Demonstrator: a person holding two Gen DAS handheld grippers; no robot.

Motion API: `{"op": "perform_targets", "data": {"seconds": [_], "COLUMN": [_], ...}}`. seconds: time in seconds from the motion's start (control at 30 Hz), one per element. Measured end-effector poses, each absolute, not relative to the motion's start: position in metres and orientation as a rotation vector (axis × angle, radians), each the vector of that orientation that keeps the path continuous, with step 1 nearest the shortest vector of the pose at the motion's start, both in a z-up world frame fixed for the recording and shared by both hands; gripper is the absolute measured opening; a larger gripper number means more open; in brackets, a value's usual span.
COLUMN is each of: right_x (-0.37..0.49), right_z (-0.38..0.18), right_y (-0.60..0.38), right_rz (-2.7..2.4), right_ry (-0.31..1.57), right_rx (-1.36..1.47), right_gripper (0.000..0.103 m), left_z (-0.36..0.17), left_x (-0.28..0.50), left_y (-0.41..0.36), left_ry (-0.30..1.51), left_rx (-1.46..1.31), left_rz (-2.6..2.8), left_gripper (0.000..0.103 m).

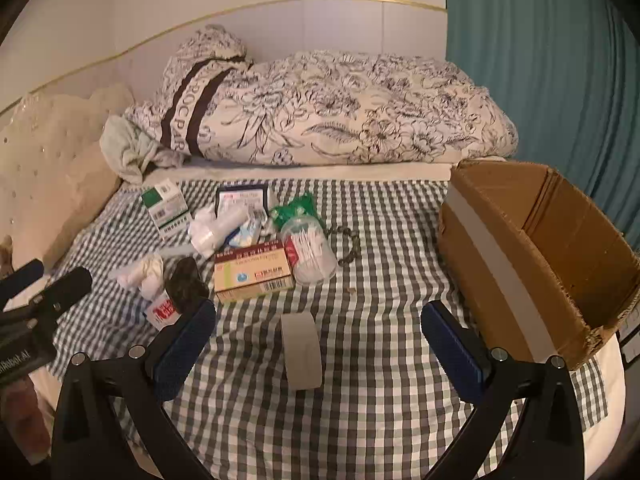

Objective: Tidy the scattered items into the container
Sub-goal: 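Grasp the beige paper roll with the right tool while the left tool grasps the dark cup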

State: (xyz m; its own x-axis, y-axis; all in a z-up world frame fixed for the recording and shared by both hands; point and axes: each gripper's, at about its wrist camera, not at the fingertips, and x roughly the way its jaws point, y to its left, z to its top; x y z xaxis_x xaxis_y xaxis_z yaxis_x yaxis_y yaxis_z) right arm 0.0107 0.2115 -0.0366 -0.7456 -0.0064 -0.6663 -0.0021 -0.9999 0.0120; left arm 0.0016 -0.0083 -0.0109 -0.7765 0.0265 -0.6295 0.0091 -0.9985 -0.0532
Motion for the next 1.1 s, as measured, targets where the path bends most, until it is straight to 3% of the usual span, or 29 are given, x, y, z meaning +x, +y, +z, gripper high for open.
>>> {"op": "perform_targets", "data": {"seconds": [0.3, 0.73, 0.87, 1.1], "right_x": [-0.011, -0.039, -0.048, -0.059], "right_z": [-0.067, -0.115, -0.129, -0.144], "right_y": [0.202, 0.195, 0.195, 0.197], "right_rz": [-2.884, -2.762, -2.730, -2.688], "right_ry": [0.035, 0.116, 0.112, 0.109], "right_rx": [1.221, 1.400, 1.455, 1.511], "right_gripper": [0.102, 0.082, 0.081, 0.067], "left_z": [-0.032, -0.071, -0.083, -0.106], "left_x": [-0.011, -0.041, -0.051, -0.069], "left_y": [-0.008, -0.013, -0.018, -0.009], "left_ry": [-0.076, -0.097, -0.132, -0.105], "left_rx": [-1.107, -1.245, -1.272, -1.334], "left_rz": [2.922, 2.859, 2.841, 2.796], "left_gripper": [0.103, 0.101, 0.101, 0.101]}}
